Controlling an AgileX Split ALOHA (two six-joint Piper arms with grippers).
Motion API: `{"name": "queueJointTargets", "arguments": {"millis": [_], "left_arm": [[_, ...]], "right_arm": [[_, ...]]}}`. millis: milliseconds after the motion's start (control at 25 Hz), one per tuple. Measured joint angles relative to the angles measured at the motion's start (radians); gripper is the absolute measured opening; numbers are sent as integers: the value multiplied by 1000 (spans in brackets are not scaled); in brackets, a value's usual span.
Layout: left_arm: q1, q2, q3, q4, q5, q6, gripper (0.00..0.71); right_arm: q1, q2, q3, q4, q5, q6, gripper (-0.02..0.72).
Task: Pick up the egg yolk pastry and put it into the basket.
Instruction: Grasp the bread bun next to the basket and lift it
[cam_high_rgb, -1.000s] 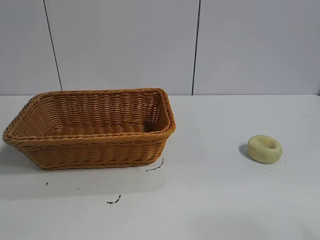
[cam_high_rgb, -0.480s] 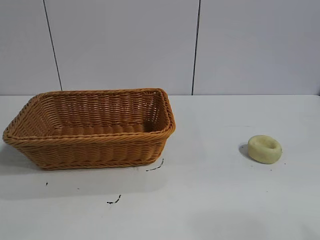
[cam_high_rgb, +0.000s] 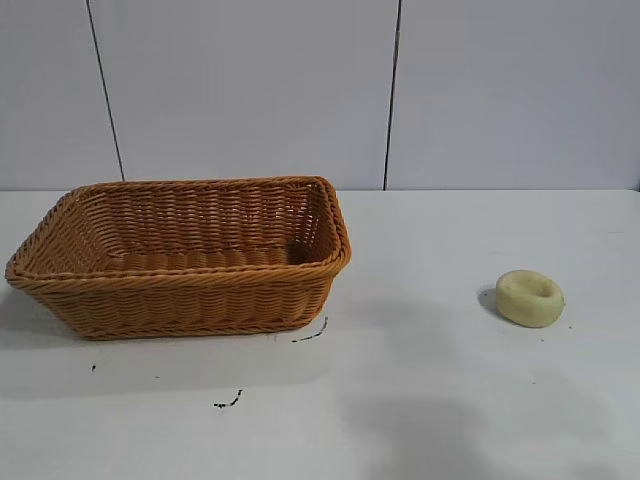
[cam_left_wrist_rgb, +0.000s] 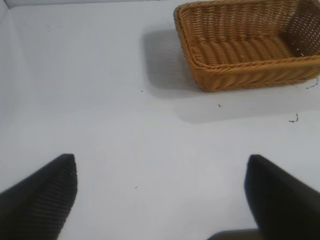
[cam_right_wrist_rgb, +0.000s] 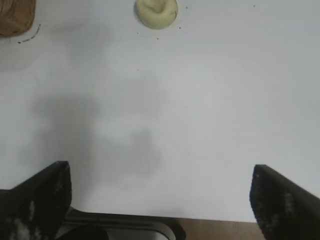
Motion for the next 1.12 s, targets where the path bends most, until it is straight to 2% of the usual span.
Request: {"name": "queueJointTargets", "arguments": {"millis": [200,240,440,760,1000,1120], "left_arm": [[0,0,0,0,0,0,693],[0,0,0,0,0,0,693],[0,0,0,0,0,0,693],[0,0,0,0,0,0,693],[0,0,0,0,0,0,693],[0,0,0,0,0,0,693]], "right_arm": [[0,340,-150,0,-32,-2,696],[0,453,-210,-1,-34,-12,696],[0,696,-374,-1,-39,-49,696],[0,939,-582,-1,-58,-53,696],[18,1049,-661,-14,-61,-53,696],[41,1079,-677,-26,-90,-53,696]]}}
